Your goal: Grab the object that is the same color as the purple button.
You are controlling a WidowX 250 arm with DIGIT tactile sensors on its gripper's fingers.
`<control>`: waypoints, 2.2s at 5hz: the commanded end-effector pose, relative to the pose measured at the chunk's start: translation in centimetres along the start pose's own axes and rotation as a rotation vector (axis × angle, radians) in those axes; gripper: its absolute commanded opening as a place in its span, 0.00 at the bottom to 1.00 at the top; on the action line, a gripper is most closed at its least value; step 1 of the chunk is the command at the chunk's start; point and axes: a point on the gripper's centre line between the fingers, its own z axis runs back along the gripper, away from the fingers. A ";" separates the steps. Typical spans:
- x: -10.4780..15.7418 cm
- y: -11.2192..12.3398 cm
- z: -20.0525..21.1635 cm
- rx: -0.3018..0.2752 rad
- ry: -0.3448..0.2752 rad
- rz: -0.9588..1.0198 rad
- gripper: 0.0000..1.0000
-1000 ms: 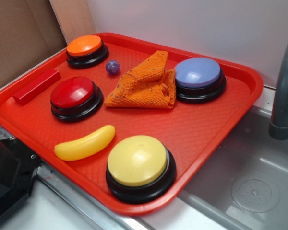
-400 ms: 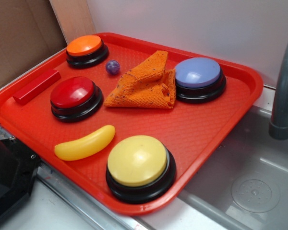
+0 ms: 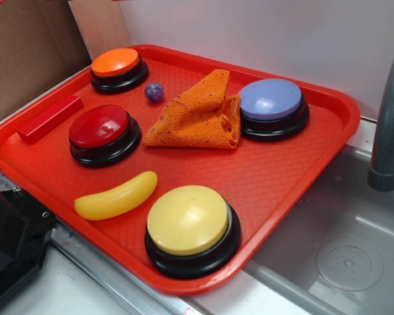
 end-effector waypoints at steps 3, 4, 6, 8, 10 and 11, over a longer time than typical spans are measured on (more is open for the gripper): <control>5.1 1.0 -8.3 -0.039 -0.101 0.255 1.00; 5.4 0.9 -10.5 -0.029 -0.054 0.257 1.00; 5.1 1.8 -13.4 -0.019 0.015 0.257 1.00; 5.3 2.1 -14.3 -0.061 0.025 0.242 0.34; 5.2 2.1 -14.5 -0.072 0.029 0.255 0.00; 5.6 2.3 -13.1 -0.082 0.005 0.276 0.00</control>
